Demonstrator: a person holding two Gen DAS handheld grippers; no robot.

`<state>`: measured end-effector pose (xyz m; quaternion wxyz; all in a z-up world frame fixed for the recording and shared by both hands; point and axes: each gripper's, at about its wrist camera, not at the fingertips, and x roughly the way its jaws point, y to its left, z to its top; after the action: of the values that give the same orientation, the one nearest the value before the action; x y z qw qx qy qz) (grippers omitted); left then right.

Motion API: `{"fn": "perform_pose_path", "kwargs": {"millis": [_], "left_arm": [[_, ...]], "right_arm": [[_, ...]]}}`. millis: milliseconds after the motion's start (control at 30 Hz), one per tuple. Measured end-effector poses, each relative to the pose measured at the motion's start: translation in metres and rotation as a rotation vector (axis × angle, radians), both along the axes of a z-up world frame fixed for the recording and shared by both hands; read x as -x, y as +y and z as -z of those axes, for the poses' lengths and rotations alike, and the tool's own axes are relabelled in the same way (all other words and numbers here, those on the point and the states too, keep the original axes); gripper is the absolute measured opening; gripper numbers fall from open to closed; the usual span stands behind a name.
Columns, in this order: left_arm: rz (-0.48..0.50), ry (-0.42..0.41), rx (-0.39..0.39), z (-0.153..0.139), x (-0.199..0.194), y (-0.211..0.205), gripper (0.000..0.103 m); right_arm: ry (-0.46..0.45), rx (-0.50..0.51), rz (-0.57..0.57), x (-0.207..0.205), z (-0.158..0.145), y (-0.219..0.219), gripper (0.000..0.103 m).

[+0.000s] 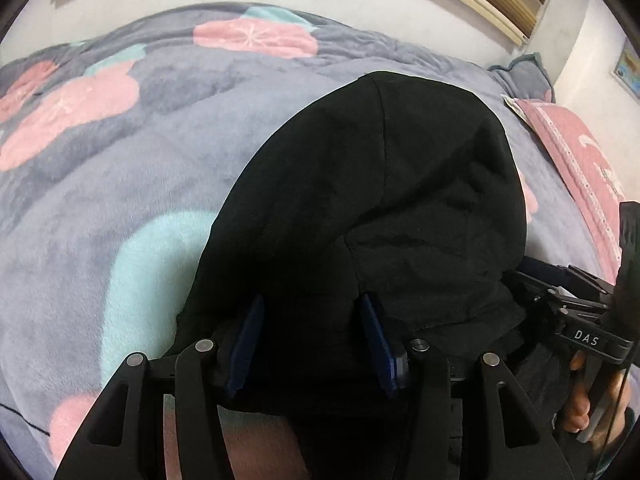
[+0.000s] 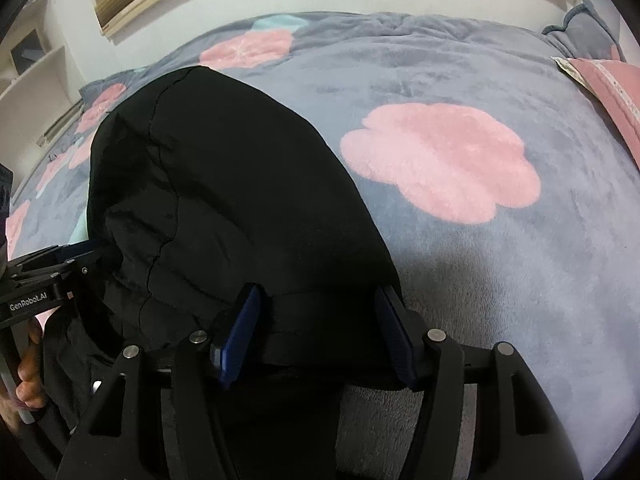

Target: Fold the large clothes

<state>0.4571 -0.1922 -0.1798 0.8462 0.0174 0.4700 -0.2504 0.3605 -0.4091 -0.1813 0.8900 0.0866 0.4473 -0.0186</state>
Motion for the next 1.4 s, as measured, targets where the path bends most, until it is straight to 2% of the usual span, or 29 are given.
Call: {"fn": "perform_pose_path", "kwargs": {"millis": [100,167,233,333,367,467,533,700,767,833,867,900,933,967,1033,1067,1100,1267,1400], "left_arm": [[0.033,-0.020,-0.016,0.000,0.001,-0.004,0.063],[0.055,-0.020,-0.038,-0.009,0.003,-0.005,0.063],[0.073,-0.030,-0.021,-0.021,0.006,0.000,0.063],[0.085,-0.071,0.071,-0.052,0.008,0.021,0.064],[0.069,-0.076,0.127,-0.065,0.002,0.031,0.064],[0.016,-0.051,0.250,-0.081,-0.024,0.050,0.072],[-0.002,-0.006,0.277,-0.076,-0.043,0.055,0.074],[0.015,0.234,0.313,-0.023,-0.086,0.034,0.074],[0.030,0.276,0.324,-0.005,-0.088,0.026,0.074],[0.035,0.273,0.329,0.003,-0.087,0.022,0.073],[0.039,0.267,0.328,0.004,-0.086,0.020,0.073],[0.038,0.263,0.327,0.004,-0.086,0.018,0.069],[0.037,0.254,0.319,0.003,-0.085,0.017,0.061],[0.041,0.235,0.304,0.000,-0.082,0.015,0.044],[0.065,0.167,0.278,-0.016,-0.068,0.013,0.026],[0.080,0.130,0.270,-0.026,-0.059,0.017,0.025],[0.094,0.091,0.273,-0.038,-0.049,0.020,0.024],[0.182,-0.064,0.347,-0.112,0.013,0.050,0.023],[0.275,-0.188,0.332,-0.172,0.079,0.066,0.023]], "right_arm": [[-0.005,-0.026,-0.002,0.002,-0.001,-0.004,0.065],[0.012,-0.016,-0.004,0.005,-0.006,-0.004,0.065],[0.022,0.006,-0.017,0.008,-0.016,-0.004,0.065],[-0.010,-0.011,-0.044,0.015,-0.036,-0.010,0.067],[-0.024,-0.032,-0.048,0.015,-0.043,-0.015,0.068],[-0.046,-0.103,-0.040,0.003,-0.054,-0.030,0.072],[-0.044,-0.136,-0.025,-0.012,-0.053,-0.042,0.076],[0.015,-0.221,-0.040,-0.049,-0.032,-0.057,0.077],[0.053,-0.261,-0.066,-0.060,-0.018,-0.057,0.077],[0.103,-0.336,-0.092,-0.072,-0.003,-0.057,0.079],[0.106,-0.339,-0.092,-0.077,-0.001,-0.057,0.080],[0.100,-0.330,-0.096,-0.079,0.000,-0.055,0.075],[0.082,-0.309,-0.117,-0.079,-0.003,-0.050,0.065],[0.074,-0.299,-0.134,-0.075,-0.006,-0.044,0.053],[0.037,-0.214,-0.147,-0.067,-0.020,-0.031,0.037],[0.013,-0.194,-0.146,-0.061,-0.028,-0.027,0.028],[-0.020,-0.181,-0.143,-0.052,-0.040,-0.023,0.025],[-0.166,-0.102,-0.182,0.005,-0.115,-0.006,0.022],[-0.249,-0.045,-0.222,0.058,-0.166,0.017,0.022]]}}
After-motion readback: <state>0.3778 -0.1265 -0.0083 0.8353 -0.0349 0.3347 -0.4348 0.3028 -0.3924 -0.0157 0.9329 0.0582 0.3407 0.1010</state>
